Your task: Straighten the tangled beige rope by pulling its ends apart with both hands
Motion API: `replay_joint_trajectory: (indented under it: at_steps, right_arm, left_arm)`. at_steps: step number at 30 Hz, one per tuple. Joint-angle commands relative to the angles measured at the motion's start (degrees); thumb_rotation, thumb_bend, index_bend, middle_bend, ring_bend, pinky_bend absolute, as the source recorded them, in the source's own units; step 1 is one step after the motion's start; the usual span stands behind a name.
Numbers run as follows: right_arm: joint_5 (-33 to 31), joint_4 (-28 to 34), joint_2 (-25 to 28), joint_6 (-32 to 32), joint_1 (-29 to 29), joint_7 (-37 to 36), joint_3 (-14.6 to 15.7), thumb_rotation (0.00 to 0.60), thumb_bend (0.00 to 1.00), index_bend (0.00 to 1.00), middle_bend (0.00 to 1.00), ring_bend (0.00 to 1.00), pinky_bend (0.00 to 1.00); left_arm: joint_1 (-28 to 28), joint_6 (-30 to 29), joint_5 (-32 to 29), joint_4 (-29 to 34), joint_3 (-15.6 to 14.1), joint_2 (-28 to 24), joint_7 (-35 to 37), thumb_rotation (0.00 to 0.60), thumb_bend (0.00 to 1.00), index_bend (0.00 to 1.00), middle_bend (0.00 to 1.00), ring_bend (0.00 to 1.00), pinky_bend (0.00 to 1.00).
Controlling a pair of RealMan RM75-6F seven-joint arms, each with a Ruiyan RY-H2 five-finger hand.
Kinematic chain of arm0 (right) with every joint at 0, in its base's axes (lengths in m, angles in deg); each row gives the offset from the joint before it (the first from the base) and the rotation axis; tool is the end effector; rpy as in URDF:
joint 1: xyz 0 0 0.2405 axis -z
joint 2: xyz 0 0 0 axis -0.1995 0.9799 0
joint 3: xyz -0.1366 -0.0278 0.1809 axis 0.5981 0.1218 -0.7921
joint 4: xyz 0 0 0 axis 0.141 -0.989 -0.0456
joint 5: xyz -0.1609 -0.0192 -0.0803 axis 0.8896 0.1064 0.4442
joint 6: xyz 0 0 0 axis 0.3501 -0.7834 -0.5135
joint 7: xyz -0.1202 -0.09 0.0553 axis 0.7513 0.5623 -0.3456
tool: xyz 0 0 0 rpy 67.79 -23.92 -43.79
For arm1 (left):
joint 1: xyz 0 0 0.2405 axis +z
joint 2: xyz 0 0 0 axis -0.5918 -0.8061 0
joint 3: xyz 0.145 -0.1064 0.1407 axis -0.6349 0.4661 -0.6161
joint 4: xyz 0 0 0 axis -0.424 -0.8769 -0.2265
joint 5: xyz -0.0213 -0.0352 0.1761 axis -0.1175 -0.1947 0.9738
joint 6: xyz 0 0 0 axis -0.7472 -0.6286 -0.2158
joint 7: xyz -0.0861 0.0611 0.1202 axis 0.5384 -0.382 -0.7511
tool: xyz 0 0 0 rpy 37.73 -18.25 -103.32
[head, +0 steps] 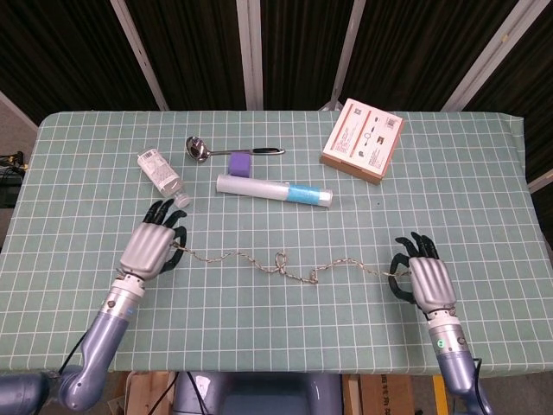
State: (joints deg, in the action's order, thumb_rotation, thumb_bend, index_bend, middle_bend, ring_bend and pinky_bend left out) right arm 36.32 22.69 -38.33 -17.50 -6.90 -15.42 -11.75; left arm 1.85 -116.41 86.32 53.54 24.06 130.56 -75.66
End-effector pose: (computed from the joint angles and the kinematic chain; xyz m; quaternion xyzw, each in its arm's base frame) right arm -0.2142 -0.2517 0.0893 0.6033 -0.4709 0.3826 0.5175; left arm -0.1319 0.2907 0.0713 -0.6989 -0.3498 -0.3786 0.4959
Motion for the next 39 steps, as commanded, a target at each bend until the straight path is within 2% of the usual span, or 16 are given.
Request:
replay_joint_trajectory:
  at_steps: [1,8,13,29,39]
  right_arm:
    - [0.9,0.2,1.5,-0.5,0.8,-1.6,0.3,0.600,0.49,0.61,0.21,0.00,0.00]
    - [2.0,-0.9,3.9,-1.2,2.2,-5.5,0.6,0.600,0.49,0.61,0.21,0.00,0.00]
    - [1.9,-2.9,4.5,-0.8,2.9,-7.9,0.8,0.600,0.49,0.61,0.21,0.00,0.00]
    - [-0.5,-8.8,3.2,0.5,3.6,-10.4,0.0,0.600,0.49,0.61,0.21,0.00,0.00]
    - [-2.1,-10.8,2.0,1.5,3.6,-9.4,0.0,0.600,0.49,0.61,0.21,0.00,0.00]
  left_arm:
    - [3.4,-1.9,2.1,0.9,-1.7,-3.8,4.8,0.600,0.55,0.59,0.20,0.00,0.00]
    - [7.9,-3.8,5.2,-0.9,-3.7,-7.7,13.0,0.600,0.55,0.59,0.20,0.00,0.00]
    - [10.0,-4.6,7.3,-2.7,-4.5,-8.6,17.0,0.600,0.56,0.59,0.20,0.00,0.00]
    - [14.8,-7.0,9.5,-8.1,-5.0,-5.4,23.8,0.600,0.56,0.59,0.20,0.00,0.00]
    - [16.2,-5.1,8.1,-10.6,-4.7,-4.8,26.7,0.600,0.56,0.59,0.20,0.00,0.00]
